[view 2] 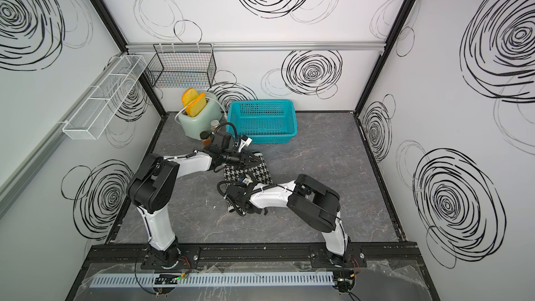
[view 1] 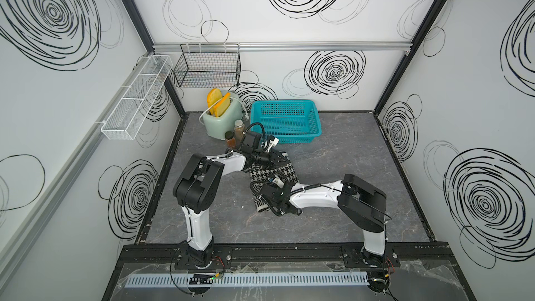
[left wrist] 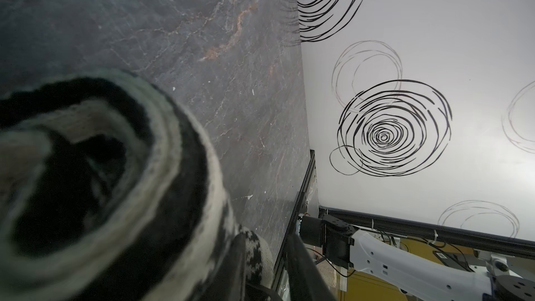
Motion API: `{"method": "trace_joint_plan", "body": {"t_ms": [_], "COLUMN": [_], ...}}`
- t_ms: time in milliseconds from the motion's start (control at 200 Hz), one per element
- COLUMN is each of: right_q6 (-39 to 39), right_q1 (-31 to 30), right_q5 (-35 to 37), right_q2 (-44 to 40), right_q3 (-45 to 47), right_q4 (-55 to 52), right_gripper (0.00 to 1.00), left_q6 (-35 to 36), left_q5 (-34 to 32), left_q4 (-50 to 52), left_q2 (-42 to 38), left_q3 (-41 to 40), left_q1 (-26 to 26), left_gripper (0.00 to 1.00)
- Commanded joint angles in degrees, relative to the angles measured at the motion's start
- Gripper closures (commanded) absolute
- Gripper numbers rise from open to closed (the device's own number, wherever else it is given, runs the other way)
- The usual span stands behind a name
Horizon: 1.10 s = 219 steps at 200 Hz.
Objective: Roll up the scarf and place it into the basket
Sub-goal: Roll the scarf at the center of the board.
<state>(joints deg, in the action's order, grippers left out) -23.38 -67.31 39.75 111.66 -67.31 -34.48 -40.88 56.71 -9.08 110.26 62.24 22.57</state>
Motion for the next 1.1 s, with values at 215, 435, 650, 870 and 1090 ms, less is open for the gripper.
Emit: {"method": "trace_joint_plan", "body": {"t_ms": [215,435,650,870,1090], "right_q6": [-0.33,2.31,-4.6,-11.86,-18.89], "right_q1": [-0.7,-1.43,12.98,27.23,29.69], "right_q5": [-13.19,-24.73,-49.7,-67.59,-77.67], "right_q2": [-2.81,-19.15,-39.73,-43.93,-34.76], "right_q3": [3.77,7.62,19.98,32.73,36.79], "right_q4": [5.44,11.39,24.77,43.01,59.81], "right_gripper": [0.58,0.36,0.42,0.59,0.67], "left_q6": [5.34,6.11,7.84,8.67,8.21], "left_q5": [-4.06,-5.5,-6.24,-6.74,-6.87], "left_q4": [3.86,4.97,7.79,7.73,6.41], "left_q2": [6.64,8.21,8.37,7.96,7.43], "left_q3": [0.61,1.72,2.51,0.7,-0.86], "left_q1": [-1.64,-2.81,-3.63,-3.82,-4.32], "left_gripper": [0.71,0.71,0.71,0.71,0.71]}}
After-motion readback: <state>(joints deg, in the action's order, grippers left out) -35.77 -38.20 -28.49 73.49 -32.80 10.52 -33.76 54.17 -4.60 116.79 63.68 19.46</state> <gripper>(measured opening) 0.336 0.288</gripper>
